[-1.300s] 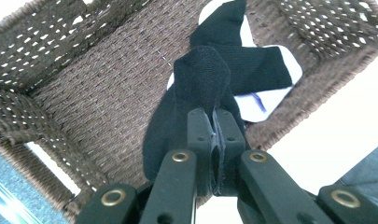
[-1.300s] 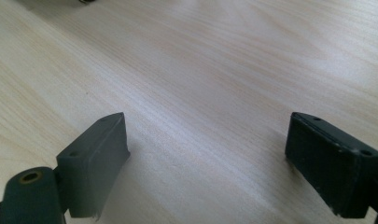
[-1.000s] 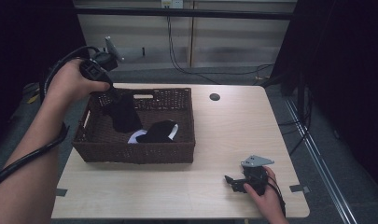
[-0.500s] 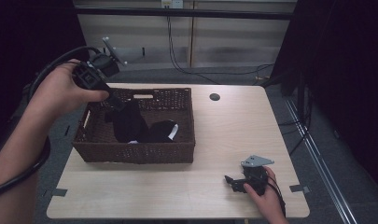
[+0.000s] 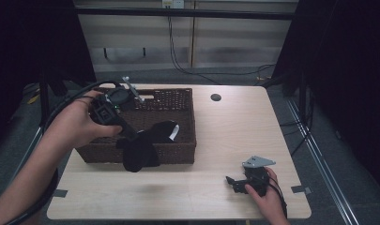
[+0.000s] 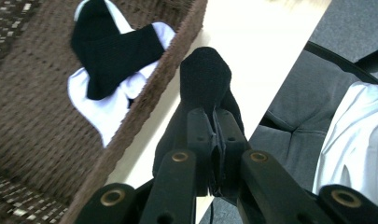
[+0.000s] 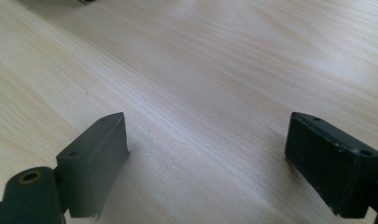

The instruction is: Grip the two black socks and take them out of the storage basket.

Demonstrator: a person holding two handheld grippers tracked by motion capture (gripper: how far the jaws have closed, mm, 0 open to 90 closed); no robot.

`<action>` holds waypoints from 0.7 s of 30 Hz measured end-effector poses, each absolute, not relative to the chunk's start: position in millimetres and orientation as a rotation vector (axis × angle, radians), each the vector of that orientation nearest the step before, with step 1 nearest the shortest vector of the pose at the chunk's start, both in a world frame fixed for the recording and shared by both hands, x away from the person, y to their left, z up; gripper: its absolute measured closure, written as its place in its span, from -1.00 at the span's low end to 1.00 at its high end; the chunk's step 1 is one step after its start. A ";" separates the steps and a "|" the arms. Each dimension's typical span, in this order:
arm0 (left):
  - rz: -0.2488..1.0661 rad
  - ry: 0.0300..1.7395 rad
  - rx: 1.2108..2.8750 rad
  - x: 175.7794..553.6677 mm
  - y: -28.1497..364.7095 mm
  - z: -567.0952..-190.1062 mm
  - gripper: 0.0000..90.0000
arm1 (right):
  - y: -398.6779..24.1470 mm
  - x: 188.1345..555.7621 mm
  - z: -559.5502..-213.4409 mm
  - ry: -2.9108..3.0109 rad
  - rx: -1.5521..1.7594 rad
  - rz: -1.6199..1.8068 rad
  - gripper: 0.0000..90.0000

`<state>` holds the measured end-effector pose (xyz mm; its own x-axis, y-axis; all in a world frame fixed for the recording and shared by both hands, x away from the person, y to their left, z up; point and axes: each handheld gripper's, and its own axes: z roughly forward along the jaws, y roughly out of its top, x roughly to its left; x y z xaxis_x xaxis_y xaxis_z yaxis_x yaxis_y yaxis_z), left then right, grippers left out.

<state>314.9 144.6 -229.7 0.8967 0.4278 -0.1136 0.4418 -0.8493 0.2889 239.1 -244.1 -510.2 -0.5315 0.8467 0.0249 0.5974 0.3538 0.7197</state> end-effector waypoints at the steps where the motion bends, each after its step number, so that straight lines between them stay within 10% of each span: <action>1: -0.069 0.636 2.760 314.6 143.1 -233.3 0.93 | -244.1 239.1 -510.2 2.270 1.271 0.983 -0.72; 21: -0.177 0.637 2.825 321.5 120.7 -311.4 0.91 | -244.0 239.0 -510.2 2.270 1.274 0.983 -0.72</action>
